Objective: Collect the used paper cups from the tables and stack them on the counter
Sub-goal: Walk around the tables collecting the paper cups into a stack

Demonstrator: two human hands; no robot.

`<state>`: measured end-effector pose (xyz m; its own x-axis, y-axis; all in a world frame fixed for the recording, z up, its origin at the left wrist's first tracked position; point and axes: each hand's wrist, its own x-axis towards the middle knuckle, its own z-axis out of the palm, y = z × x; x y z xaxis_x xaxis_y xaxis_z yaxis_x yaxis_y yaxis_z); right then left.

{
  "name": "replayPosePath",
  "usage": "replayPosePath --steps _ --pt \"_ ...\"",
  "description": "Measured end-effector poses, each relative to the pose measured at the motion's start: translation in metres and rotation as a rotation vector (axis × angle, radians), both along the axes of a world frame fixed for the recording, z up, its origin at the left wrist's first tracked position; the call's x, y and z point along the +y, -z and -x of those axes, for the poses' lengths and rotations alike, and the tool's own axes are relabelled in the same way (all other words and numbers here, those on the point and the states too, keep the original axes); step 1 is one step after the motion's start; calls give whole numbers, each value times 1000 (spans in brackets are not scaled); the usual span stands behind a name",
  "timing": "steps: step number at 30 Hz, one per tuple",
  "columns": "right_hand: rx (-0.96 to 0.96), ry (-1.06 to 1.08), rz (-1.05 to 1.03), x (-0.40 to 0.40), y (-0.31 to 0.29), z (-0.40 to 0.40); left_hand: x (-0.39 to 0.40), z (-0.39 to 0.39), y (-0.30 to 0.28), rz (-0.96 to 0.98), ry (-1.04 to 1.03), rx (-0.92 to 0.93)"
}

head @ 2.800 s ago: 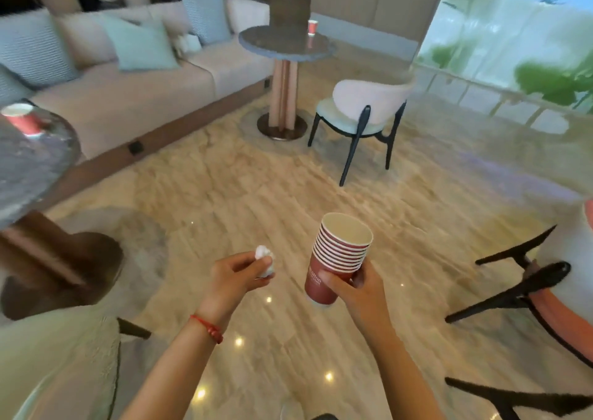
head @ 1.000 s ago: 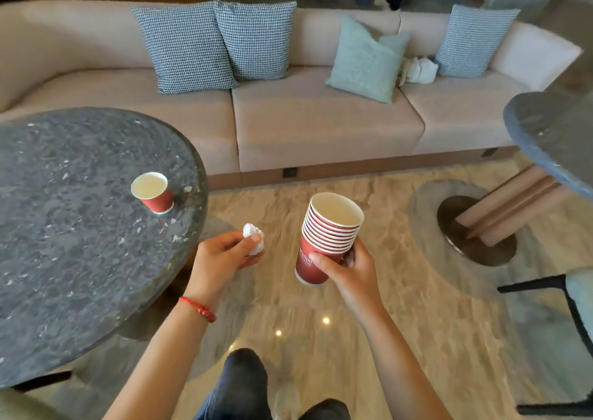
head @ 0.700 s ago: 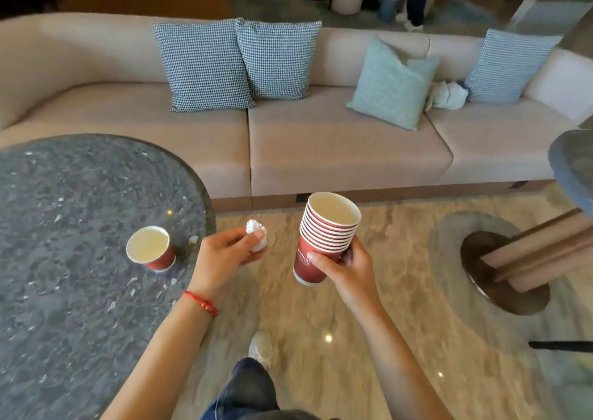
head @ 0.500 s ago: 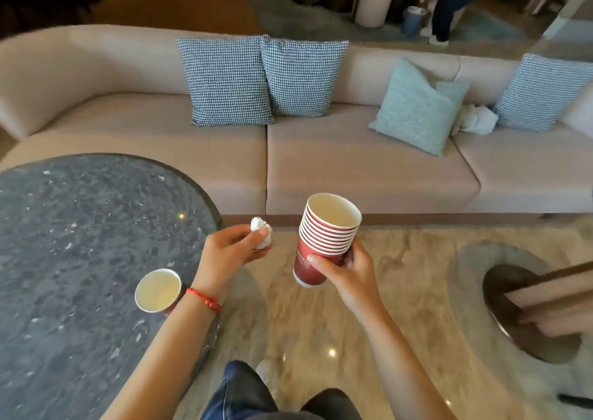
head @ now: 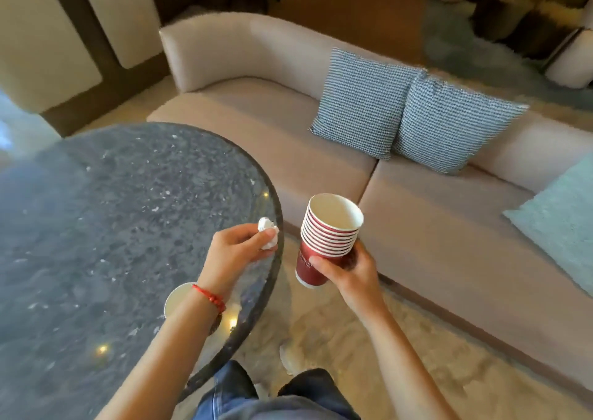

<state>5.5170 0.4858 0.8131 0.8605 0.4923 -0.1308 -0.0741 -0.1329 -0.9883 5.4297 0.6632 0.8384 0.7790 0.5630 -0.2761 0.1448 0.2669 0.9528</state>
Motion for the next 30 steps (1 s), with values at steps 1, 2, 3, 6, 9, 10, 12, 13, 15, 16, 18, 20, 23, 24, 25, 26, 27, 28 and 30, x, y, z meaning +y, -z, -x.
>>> replayPosePath --steps 1,2,3,6,9,10,12,13,15,16,18,20,23,24,25,26,27,28,30 --pt "0 -77 6 8 -2 -11 2 1 0 -3 -61 5" --pt "-4 -150 7 17 -4 -22 4 2 -2 4 -131 4" --pt "-9 -214 4 25 -7 -32 5 4 -3 15 -204 2" --pt "-30 -388 -11 50 -12 -51 5 15 -4 15 -415 -3" --pt "-44 -563 -12 71 -11 -54 0 37 -7 16 -619 -1" --pt "-37 -617 -8 77 -10 -50 -2 47 -7 11 -683 1" --pt "-5 -725 3 88 -8 -40 -9 69 -6 9 -799 3" --pt "0 -781 13 94 -7 -33 -12 80 -5 13 -848 2" --pt "-12 -867 17 107 -5 -18 -18 100 -2 14 -926 10" --pt "-13 -896 12 114 -3 -10 -20 110 1 12 -958 20" --pt "0 -937 1 126 1 5 -24 126 6 14 -1006 37" --pt "-1 -952 -4 137 9 18 -27 140 11 30 -1042 52" --pt "-2 -967 -3 148 25 32 -30 156 19 62 -1073 51" --pt "0 -969 1 151 31 36 -31 159 21 69 -1080 56" --pt "-2 -967 5 154 36 40 -32 163 24 79 -1088 60" --pt "-8 -959 11 156 40 44 -32 166 26 93 -1096 62" --pt "-17 -952 15 158 44 47 -32 168 30 107 -1099 66" --pt "-36 -948 17 160 48 49 -32 170 33 117 -1098 77" --pt "-76 -941 16 162 56 52 -33 171 38 128 -1095 97"
